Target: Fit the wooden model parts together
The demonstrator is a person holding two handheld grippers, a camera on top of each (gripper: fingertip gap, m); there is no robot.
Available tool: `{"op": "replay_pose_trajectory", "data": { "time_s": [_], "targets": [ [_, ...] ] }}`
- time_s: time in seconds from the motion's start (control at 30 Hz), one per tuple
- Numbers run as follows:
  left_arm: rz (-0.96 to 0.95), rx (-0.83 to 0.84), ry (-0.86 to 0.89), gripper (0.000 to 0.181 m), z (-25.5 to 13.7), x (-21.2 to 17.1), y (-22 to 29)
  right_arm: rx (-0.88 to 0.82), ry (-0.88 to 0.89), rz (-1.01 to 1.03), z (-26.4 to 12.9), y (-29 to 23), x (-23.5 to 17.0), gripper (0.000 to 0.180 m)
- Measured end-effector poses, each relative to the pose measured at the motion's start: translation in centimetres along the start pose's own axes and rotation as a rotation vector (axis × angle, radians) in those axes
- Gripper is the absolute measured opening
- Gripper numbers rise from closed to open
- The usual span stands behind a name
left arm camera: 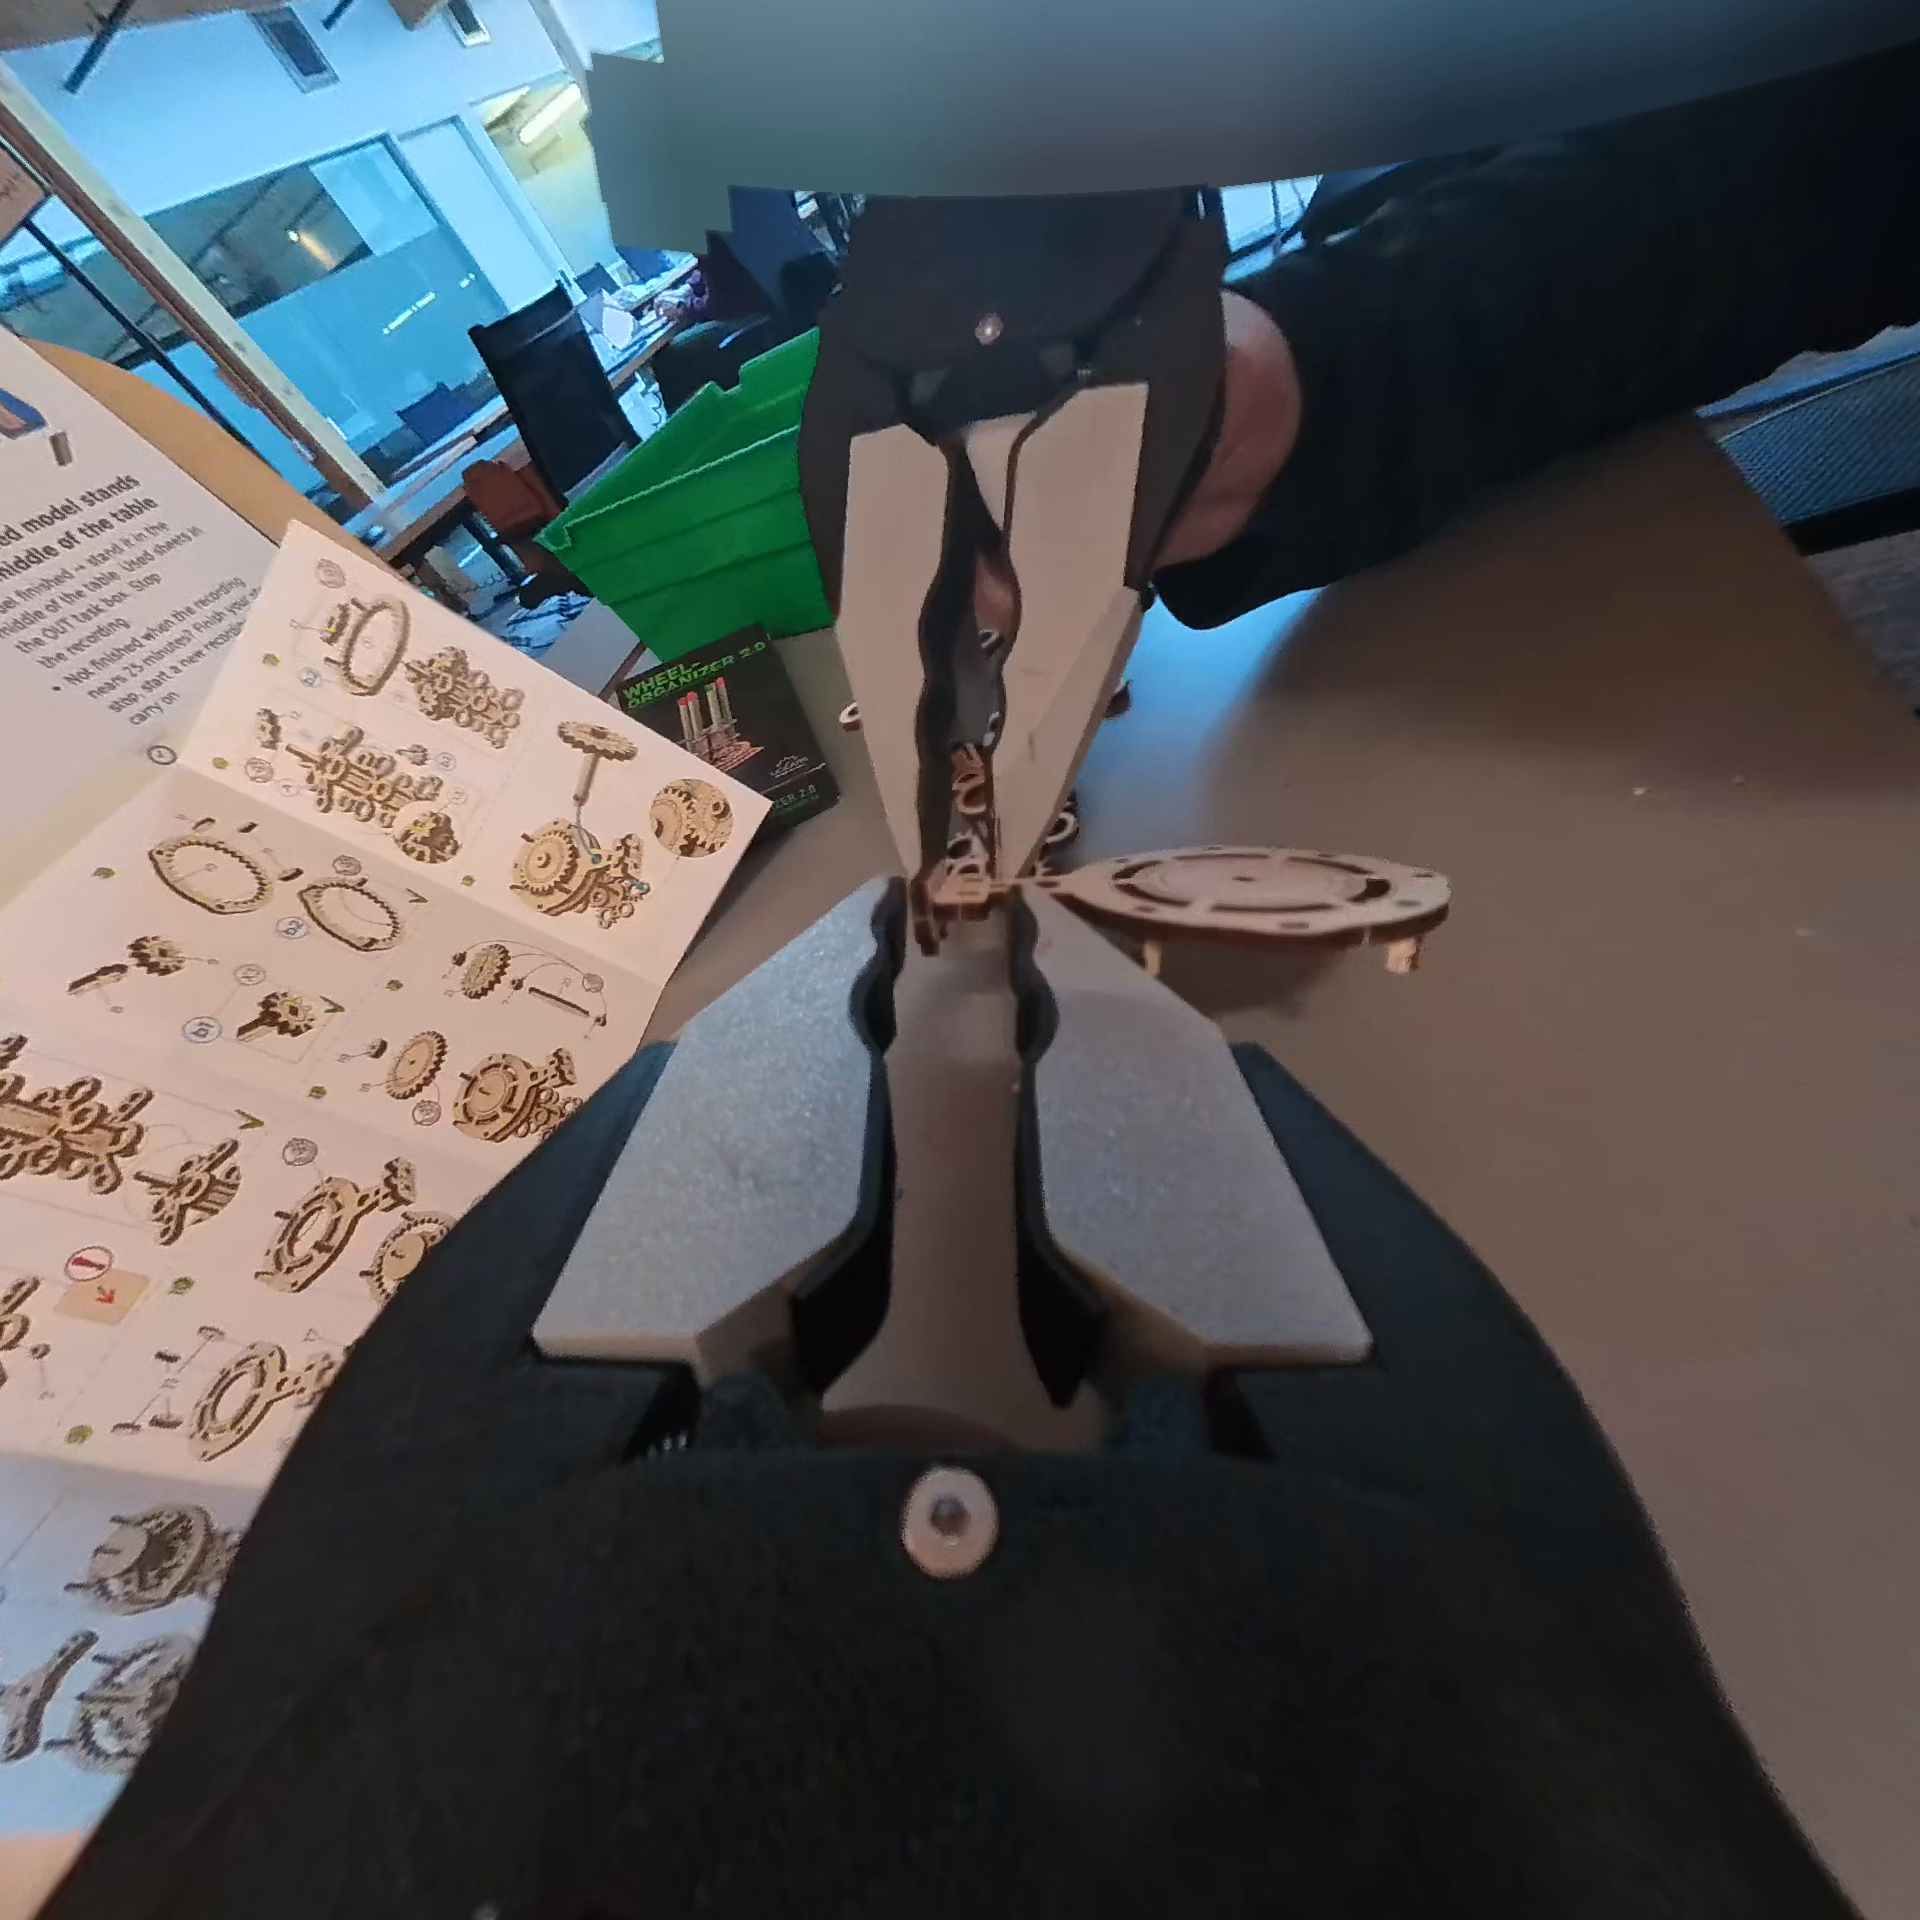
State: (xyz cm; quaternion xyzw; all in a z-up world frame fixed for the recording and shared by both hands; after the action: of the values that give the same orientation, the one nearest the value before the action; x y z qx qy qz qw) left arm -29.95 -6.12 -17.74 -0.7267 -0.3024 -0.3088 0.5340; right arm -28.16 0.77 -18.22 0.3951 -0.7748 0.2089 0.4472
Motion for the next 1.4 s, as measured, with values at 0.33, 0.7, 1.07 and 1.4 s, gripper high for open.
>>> {"op": "replay_pose_trajectory", "data": {
  "time_s": [0.33,0.7,1.07,1.4],
  "targets": [
    [0.000,-0.032,-0.020,0.012,0.0,-0.2,0.1,-0.005,-0.019,-0.012,0.3,-0.2,-0.2,0.009],
    [0.066,-0.012,-0.069,0.011,0.3,-1.1,0.4,0.002,-0.019,0.008,0.3,-0.1,-0.2,0.009],
    [0.097,-0.005,-0.087,0.001,0.0,-0.8,0.1,-0.015,-0.016,-0.027,0.3,-0.4,-0.1,0.009],
    [0.076,0.019,-0.095,0.002,0.4,-1.4,0.1,-0.030,-0.019,-0.016,0.4,0.1,-0.4,0.009]
  ]
}}
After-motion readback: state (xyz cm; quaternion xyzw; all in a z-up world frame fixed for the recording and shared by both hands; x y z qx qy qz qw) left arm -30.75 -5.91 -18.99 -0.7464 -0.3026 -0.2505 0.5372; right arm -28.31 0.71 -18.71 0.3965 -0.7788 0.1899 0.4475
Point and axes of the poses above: each gripper's, where its closed fingertips meet, z out along the fingers, x out of its top, y = z × x across the jaws, the point moved 4 cm from there along -z, back along the fingers, and after that the axes turned 12 degrees about z, right-handed, at the moved point
